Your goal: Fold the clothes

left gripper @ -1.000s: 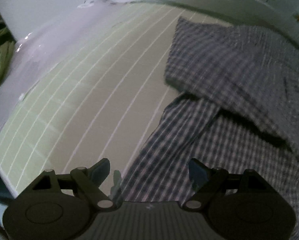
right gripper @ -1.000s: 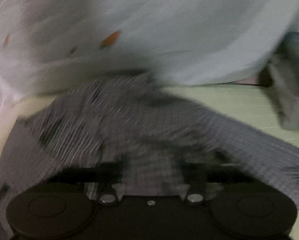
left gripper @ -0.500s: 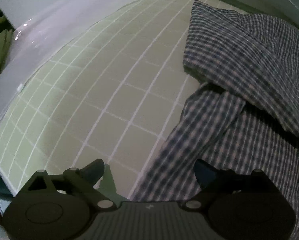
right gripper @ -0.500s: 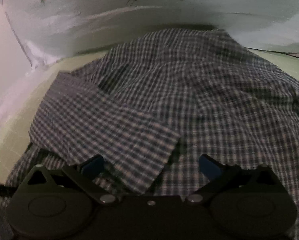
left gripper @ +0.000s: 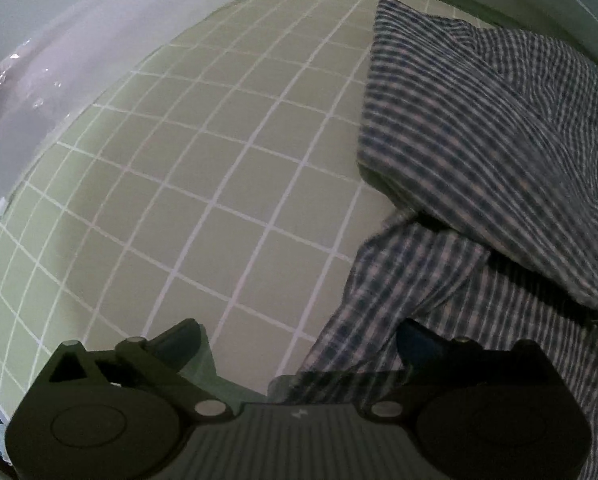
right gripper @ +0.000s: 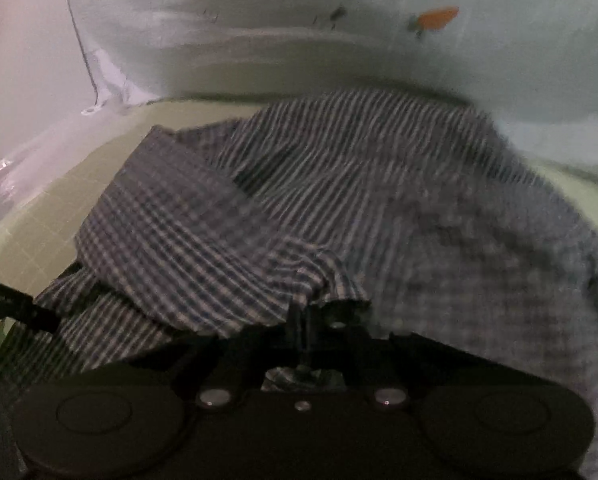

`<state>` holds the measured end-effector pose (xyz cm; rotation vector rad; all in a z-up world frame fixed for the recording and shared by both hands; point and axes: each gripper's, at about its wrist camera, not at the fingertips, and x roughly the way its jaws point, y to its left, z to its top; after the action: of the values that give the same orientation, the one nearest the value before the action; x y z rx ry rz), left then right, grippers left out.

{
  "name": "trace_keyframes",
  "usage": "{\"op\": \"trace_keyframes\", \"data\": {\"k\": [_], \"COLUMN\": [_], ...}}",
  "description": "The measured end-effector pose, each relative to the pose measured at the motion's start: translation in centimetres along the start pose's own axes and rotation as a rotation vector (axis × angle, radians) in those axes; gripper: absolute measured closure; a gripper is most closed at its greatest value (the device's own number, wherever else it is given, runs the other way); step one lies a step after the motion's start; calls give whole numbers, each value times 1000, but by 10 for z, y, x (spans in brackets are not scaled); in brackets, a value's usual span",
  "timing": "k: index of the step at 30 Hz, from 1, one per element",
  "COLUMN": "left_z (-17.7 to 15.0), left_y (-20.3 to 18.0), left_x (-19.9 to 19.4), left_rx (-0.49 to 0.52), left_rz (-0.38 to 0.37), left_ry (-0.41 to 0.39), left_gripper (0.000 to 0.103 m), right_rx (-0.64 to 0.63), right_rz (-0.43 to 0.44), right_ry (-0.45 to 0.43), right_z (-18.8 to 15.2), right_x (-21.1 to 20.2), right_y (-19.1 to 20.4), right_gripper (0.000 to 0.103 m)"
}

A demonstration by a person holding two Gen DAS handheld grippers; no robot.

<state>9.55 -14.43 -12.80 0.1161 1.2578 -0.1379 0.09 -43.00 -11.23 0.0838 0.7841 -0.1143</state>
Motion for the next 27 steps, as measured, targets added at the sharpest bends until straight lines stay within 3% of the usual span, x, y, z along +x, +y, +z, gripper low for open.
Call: {"op": "trace_keyframes", "data": {"k": [5,8,14,18,20,22,24,26,27], "left_z": [4,1,1,0,2,3,3,-3,-6], "left_y": [1,1,1,-2,-2,-3,-4,-6,-7], "left_x": [2,3,3,1,1,1,-2,-12,-17], "left_rx": [-18,-19,-21,-29,-29,-29,-26,-11,-3], "left_rz": [0,1,2,5,4,1,-8,-18,-22], "left_ry": [-4,-15,-30,-29,-18,-1,8,-32,-53], "left_gripper": [0,0,0,0,0,0,0,0,0], "right_rx": [60,107,198,242,264,286,308,330,341], "right_rz": [-160,-327,-643,-618,-603,-588,-573,-559,-551], "right_ry": [-111,-171,-174,-163,-158,-153,-148,-143,-140], "right_z": [23,33,27,13,5,-2,-9,-16,-20], "right_x": [-30,-45,-53,-52,-51,-50,-49,-48,-48], "right_y": [-52,-100,-188,-178,-173,-167,-162,-156,-154], "right_gripper": [101,101,101,99,85,35,19,2,0]}}
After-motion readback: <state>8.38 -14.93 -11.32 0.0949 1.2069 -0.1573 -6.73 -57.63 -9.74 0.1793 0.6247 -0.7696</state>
